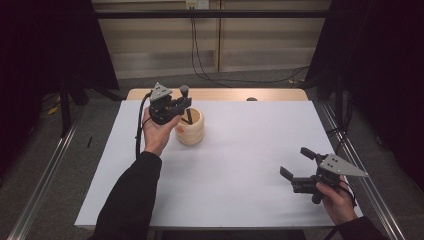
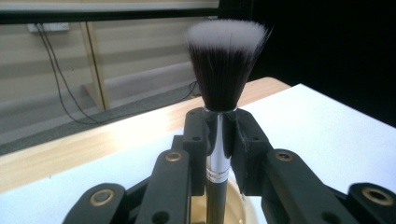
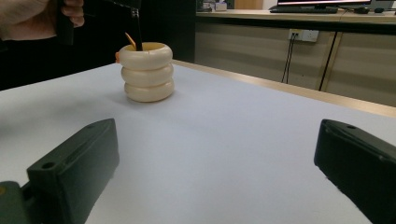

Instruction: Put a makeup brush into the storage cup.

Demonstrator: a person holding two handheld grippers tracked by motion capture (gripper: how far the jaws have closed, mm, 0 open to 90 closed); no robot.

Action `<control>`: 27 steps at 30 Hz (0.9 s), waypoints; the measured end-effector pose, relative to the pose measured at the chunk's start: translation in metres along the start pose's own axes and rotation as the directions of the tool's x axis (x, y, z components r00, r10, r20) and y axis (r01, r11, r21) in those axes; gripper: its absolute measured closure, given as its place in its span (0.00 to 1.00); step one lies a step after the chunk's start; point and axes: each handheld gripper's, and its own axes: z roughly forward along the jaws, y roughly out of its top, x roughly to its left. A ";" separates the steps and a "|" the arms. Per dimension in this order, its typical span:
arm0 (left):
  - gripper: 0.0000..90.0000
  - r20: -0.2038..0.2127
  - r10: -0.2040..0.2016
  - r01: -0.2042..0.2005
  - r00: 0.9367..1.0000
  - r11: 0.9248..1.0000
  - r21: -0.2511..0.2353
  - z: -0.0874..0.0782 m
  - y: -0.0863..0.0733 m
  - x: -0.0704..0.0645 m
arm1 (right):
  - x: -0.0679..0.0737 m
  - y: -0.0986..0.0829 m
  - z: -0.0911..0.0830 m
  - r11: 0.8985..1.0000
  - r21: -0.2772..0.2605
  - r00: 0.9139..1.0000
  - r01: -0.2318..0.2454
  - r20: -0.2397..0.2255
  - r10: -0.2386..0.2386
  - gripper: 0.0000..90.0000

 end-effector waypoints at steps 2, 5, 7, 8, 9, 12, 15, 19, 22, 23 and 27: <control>0.86 -0.003 0.001 -0.001 1.000 1.000 0.006 0.001 -0.005 0.001 | 0.001 0.000 0.000 1.000 0.000 1.000 -0.001 0.001 0.001 0.00; 0.86 -0.010 -0.012 0.012 1.000 1.000 0.014 0.001 -0.010 0.003 | 0.001 -0.001 0.001 1.000 -0.001 1.000 -0.002 0.005 0.002 0.00; 0.86 -0.003 -0.011 0.011 1.000 1.000 0.019 0.002 -0.012 0.004 | 0.001 0.000 0.001 1.000 -0.001 1.000 -0.004 0.002 0.004 0.00; 0.86 -0.007 -0.002 0.002 1.000 1.000 0.023 0.002 -0.012 0.004 | 0.001 0.000 0.001 1.000 -0.002 1.000 -0.004 0.001 0.004 0.00; 0.86 -0.002 -0.003 0.003 1.000 1.000 0.018 0.002 -0.013 0.003 | 0.001 0.000 0.001 1.000 0.000 1.000 0.000 0.000 0.000 0.00; 0.86 0.001 0.000 0.000 1.000 1.000 0.016 0.003 -0.013 0.002 | 0.001 -0.001 0.001 1.000 -0.002 1.000 -0.003 0.007 0.003 0.00; 0.82 -0.004 0.000 0.000 1.000 1.000 0.000 0.005 -0.013 0.001 | 0.001 0.000 0.001 1.000 -0.002 1.000 0.000 0.003 0.000 0.00; 0.68 -0.006 -0.003 0.003 1.000 1.000 -0.022 0.006 -0.013 0.000 | 0.000 -0.001 0.001 1.000 -0.003 1.000 -0.002 -0.002 0.002 0.00; 0.58 -0.024 0.007 -0.008 1.000 0.999 -0.031 0.006 -0.013 0.000 | 0.000 0.000 0.001 1.000 -0.005 1.000 -0.003 -0.003 0.003 0.00; 0.57 -0.024 0.004 -0.005 1.000 0.999 -0.032 0.006 -0.013 0.000 | 0.000 0.000 0.001 1.000 -0.005 1.000 -0.003 -0.001 0.003 0.00; 0.43 -0.050 0.007 -0.009 0.999 0.999 -0.041 0.005 -0.012 0.000 | 0.000 0.000 0.001 1.000 -0.007 1.000 -0.012 -0.003 0.012 0.00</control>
